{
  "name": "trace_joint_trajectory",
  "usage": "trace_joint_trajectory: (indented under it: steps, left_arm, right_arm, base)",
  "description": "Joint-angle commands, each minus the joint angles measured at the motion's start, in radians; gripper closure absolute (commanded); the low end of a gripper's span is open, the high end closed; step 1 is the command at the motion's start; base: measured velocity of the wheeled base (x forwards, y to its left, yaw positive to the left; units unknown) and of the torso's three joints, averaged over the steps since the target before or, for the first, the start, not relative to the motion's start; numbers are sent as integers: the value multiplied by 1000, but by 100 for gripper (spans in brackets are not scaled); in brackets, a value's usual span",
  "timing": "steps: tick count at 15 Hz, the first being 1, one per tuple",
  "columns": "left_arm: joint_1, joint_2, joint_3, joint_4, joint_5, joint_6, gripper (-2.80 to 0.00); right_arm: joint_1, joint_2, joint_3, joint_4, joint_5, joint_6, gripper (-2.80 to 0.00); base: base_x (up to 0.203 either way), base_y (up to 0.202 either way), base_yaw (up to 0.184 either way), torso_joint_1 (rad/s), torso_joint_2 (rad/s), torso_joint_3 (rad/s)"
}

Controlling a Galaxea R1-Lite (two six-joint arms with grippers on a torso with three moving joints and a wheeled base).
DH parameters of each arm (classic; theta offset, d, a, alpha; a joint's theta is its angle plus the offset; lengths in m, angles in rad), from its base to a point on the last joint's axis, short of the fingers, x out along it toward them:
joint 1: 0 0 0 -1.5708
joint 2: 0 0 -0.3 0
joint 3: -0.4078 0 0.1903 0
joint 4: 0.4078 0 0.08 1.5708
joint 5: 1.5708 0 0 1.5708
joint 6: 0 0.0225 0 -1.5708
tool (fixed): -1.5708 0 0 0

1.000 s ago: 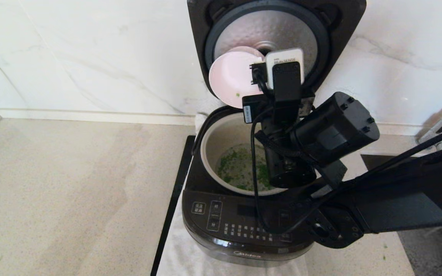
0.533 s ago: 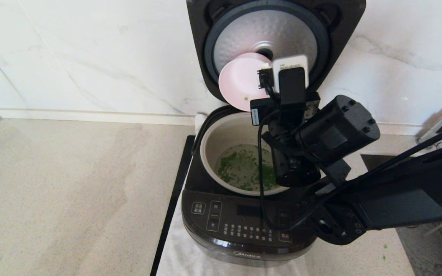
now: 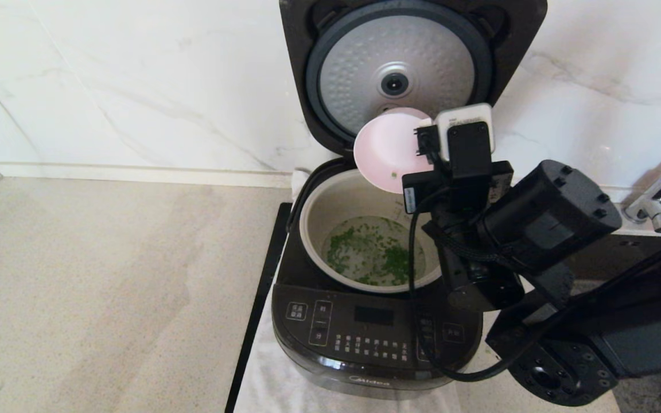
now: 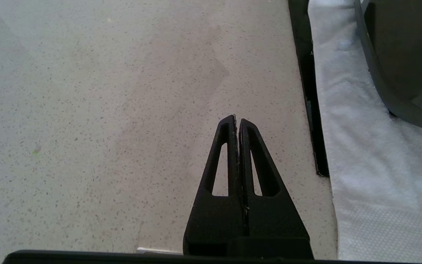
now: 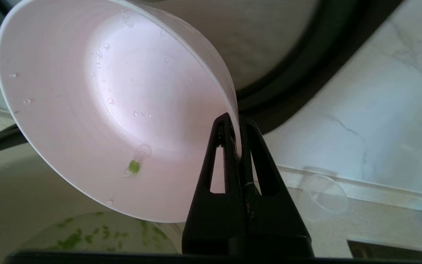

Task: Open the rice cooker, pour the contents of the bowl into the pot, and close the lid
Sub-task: Pour the water from the bowl into the rice cooker, then fill a bowl with water from the tap

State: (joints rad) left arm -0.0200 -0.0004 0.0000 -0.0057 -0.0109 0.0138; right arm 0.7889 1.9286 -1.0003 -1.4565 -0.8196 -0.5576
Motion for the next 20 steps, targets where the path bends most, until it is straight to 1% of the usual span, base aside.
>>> trace_joint_trajectory:
  steps: [1,3,7,9,10,11,13,15,16,18,20]
  left_arm:
    - [0,-1,2,0,0,0,0]
    - [0,-1,2,0,0,0,0]
    - [0,-1,2,0,0,0,0]
    - [0,-1,2,0,0,0,0]
    - [0,-1,2,0,0,0,0]
    - [0,-1,2,0,0,0,0]
    - [0,-1,2,0,0,0,0]
    - [0,-1,2,0,0,0,0]
    - [0,-1,2,0,0,0,0]
    - [0,-1,2,0,0,0,0]
    - [0,-1,2,0,0,0,0]
  right_arm:
    - [3,-127,26,84,-14,33,0]
    - [4,-231,25,287,-24,117,0]
    - [-8,-477,10,832,-13,345,0]
    - [-40,-592,0,1084,21,448,0]
    - [-66,-643,-3,1195,46,493,0]
    - [-109,-689,-5,1311,80,546,0]
    - [-248,-756,-9,1488,177,644,0]
    - [-453,-792,-11,1603,319,708,0]
    - [-575,-803,-9,1643,404,726,0]
    - [-870,-804,-4,1709,612,746,0]
    - [-1150,-760,-7,1757,815,753,0]
  base:
    - [0,0,0,0,0,0]
    - [0,0,0,0,0,0]
    - [0,0,0,0,0,0]
    - [0,0,0,0,0,0]
    - [0,0,0,0,0,0]
    - [0,0,0,0,0,0]
    - [0,0,0,0,0,0]
    - [0,0,0,0,0,0]
    - [0,0,0,0,0,0]
    - [0,0,0,0,0,0]
    - [0,0,0,0,0,0]
